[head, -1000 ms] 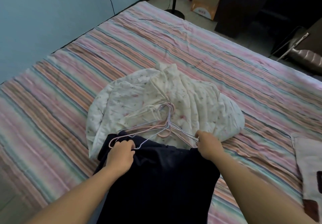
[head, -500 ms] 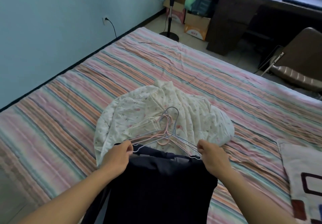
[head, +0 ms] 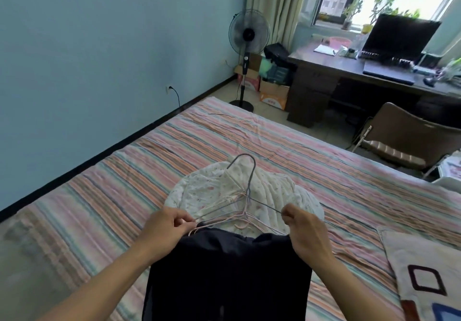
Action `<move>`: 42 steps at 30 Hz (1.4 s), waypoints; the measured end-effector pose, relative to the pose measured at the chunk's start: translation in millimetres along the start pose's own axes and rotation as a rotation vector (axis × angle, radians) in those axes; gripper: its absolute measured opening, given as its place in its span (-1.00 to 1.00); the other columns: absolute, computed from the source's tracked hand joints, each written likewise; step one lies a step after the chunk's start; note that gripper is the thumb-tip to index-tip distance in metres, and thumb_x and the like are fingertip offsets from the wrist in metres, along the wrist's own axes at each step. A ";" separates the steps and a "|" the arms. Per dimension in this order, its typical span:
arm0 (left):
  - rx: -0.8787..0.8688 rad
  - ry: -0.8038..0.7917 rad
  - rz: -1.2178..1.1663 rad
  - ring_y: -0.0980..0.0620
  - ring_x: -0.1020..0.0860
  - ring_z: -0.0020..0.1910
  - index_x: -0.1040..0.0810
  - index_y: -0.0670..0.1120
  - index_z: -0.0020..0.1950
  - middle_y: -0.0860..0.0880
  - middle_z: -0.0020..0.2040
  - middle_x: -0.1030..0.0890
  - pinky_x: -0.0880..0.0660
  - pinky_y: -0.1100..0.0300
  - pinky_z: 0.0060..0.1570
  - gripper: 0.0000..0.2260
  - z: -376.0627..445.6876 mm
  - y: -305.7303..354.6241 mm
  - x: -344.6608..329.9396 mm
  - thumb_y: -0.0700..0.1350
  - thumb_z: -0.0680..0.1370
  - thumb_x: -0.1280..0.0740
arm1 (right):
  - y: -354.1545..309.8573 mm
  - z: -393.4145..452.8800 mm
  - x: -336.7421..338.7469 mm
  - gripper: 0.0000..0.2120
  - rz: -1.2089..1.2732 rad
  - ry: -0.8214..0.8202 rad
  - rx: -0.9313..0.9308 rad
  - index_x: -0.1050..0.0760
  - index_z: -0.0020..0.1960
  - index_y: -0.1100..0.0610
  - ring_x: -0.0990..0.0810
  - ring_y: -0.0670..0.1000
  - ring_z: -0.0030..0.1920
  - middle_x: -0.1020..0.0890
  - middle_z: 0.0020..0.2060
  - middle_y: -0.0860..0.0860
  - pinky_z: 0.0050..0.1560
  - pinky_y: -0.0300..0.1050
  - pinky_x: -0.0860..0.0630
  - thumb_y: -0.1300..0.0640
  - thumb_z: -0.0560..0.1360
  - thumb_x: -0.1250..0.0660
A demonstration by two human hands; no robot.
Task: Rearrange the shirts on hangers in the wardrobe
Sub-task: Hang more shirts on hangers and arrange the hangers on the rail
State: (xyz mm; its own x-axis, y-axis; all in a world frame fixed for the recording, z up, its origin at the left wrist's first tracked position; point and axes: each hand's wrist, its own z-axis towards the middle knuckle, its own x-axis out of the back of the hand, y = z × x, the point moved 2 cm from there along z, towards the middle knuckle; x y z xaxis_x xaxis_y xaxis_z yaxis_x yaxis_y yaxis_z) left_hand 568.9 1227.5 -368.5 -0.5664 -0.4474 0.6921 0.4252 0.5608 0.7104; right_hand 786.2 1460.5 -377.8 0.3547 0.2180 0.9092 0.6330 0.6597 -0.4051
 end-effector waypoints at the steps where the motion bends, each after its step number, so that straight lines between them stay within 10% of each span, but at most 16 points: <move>1: -0.014 0.038 0.024 0.25 -0.56 -0.37 -0.68 0.09 -0.29 0.14 -0.41 -0.62 -0.48 0.28 -0.24 -0.88 -8.6 6.9 13.7 -0.07 0.43 -0.53 | -10.7 -6.1 9.9 -0.81 0.002 0.021 -0.003 -0.46 -0.15 0.01 -0.49 0.02 -0.34 -0.58 -0.33 -0.07 -0.37 -0.11 -0.29 0.29 0.53 -0.28; 16: -0.125 0.333 0.357 0.05 -0.64 -0.12 -0.67 0.15 -0.03 0.12 -0.24 -0.66 -0.45 0.18 -0.20 -0.88 -176.3 48.9 168.9 0.13 0.53 -0.39 | -160.0 -124.7 130.7 -0.88 0.484 0.058 0.053 -0.67 -0.20 -0.09 -0.62 -0.18 -0.24 -0.68 -0.31 -0.17 -0.11 -0.09 -0.59 0.11 0.46 -0.51; 25: -0.031 0.484 0.292 0.09 -0.59 -0.26 -0.67 0.20 -0.12 0.14 -0.35 -0.61 -0.49 0.17 -0.17 -0.95 -295.1 54.3 263.7 0.13 0.46 -0.47 | -267.2 -171.0 186.9 -0.89 0.573 -0.046 0.391 -0.64 -0.17 -0.09 -0.53 -0.18 -0.36 -0.63 -0.35 -0.15 -0.31 -0.34 -0.43 0.10 0.50 -0.47; 35: -0.092 0.703 -0.003 0.13 -0.59 -0.34 -0.71 0.19 -0.12 0.14 -0.32 -0.66 -0.53 0.16 -0.20 -0.92 -387.8 75.9 313.3 -0.01 0.51 -0.45 | -359.0 -186.1 220.8 -0.82 0.816 -0.171 0.688 -0.67 -0.16 -0.15 -0.49 0.06 -0.35 -0.67 -0.29 -0.04 -0.26 -0.04 -0.51 0.14 0.49 -0.46; 42: -0.009 0.889 0.079 0.14 -0.48 -0.38 -0.60 0.22 -0.06 0.16 -0.38 -0.53 -0.44 0.20 -0.27 -0.95 -443.4 89.6 305.5 0.13 0.54 -0.35 | -414.6 -200.4 227.4 -0.92 0.918 -0.447 0.899 -0.72 -0.17 -0.12 -0.56 -0.08 -0.34 -0.66 -0.37 0.01 -0.20 -0.23 -0.50 -0.02 0.48 -0.46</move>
State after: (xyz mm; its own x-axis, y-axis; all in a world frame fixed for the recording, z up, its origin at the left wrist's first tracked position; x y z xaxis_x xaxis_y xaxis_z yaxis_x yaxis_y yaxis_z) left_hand 747.1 832.2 -36.9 0.2203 -0.7848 0.5793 0.4470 0.6091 0.6551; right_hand 742.3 1092.4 -22.4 0.0418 0.9276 0.3712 -0.4328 0.3516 -0.8301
